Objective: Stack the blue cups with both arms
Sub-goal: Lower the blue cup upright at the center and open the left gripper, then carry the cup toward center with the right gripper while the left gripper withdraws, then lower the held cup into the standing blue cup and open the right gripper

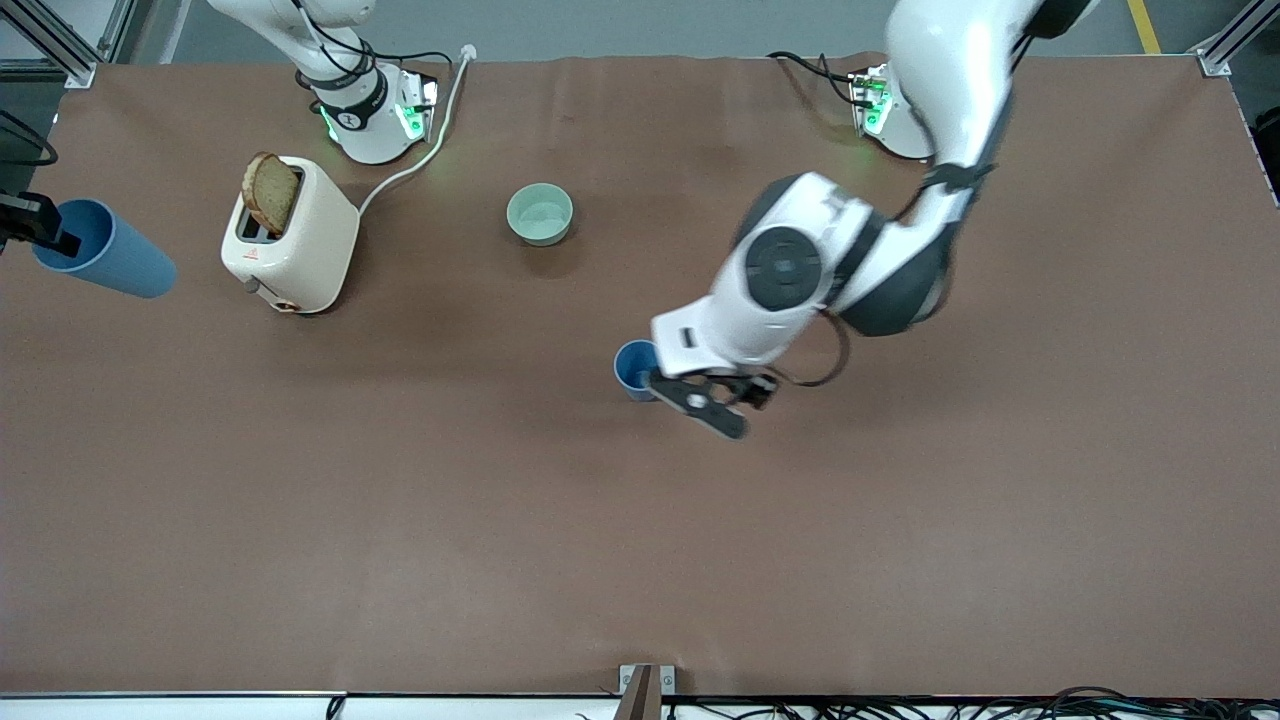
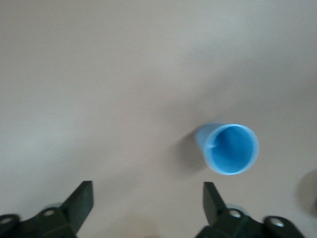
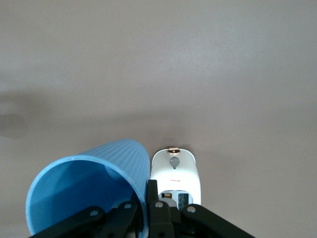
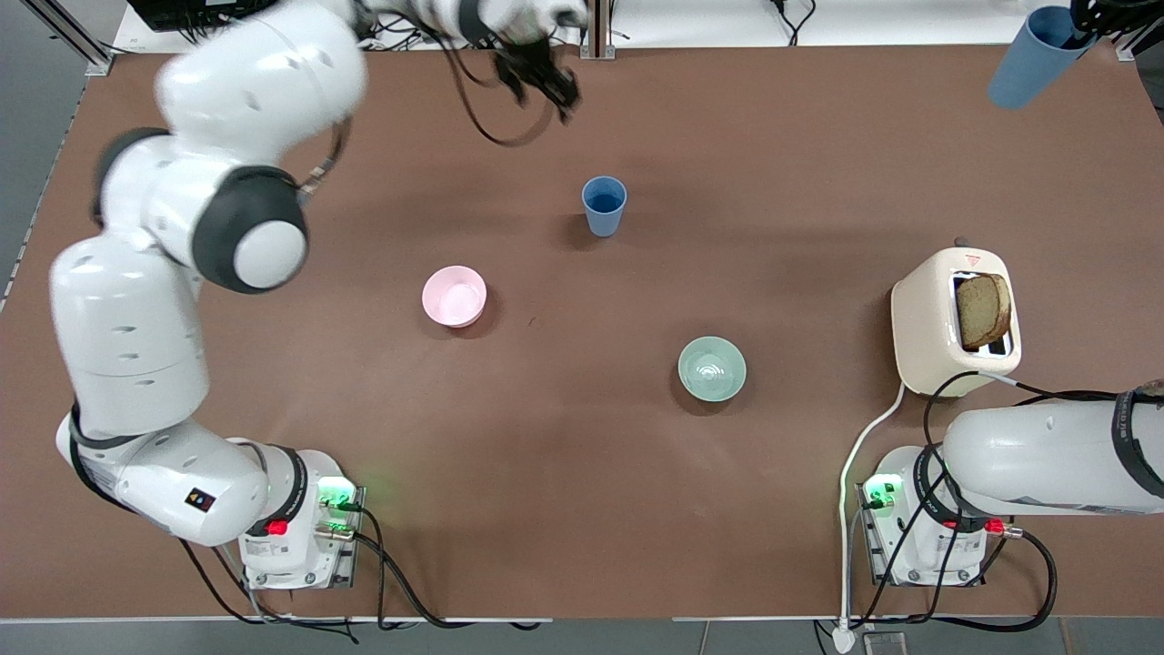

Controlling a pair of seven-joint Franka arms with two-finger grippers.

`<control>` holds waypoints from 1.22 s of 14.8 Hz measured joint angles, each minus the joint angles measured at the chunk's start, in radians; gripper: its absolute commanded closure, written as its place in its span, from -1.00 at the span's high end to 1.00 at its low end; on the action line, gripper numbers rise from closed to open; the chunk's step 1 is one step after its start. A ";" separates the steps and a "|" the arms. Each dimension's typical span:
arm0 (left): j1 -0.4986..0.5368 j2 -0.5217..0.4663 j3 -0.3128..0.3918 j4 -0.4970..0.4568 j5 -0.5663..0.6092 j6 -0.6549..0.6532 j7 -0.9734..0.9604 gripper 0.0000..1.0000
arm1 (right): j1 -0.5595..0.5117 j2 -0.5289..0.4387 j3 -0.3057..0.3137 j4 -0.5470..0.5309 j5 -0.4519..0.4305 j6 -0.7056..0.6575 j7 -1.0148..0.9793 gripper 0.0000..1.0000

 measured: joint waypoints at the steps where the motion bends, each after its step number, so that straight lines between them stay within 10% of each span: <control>1: 0.052 -0.017 0.001 -0.004 0.023 -0.007 0.002 1.00 | 0.020 0.000 0.001 -0.001 0.000 0.011 0.031 -0.96; 12: 0.480 -0.166 0.004 -0.003 0.048 -0.095 0.001 1.00 | 0.374 0.151 0.013 -0.032 0.004 0.279 0.436 -0.97; 18: 0.434 -0.288 0.179 -0.008 0.021 -0.172 0.002 1.00 | 0.593 0.311 0.016 -0.034 0.029 0.485 0.685 -0.99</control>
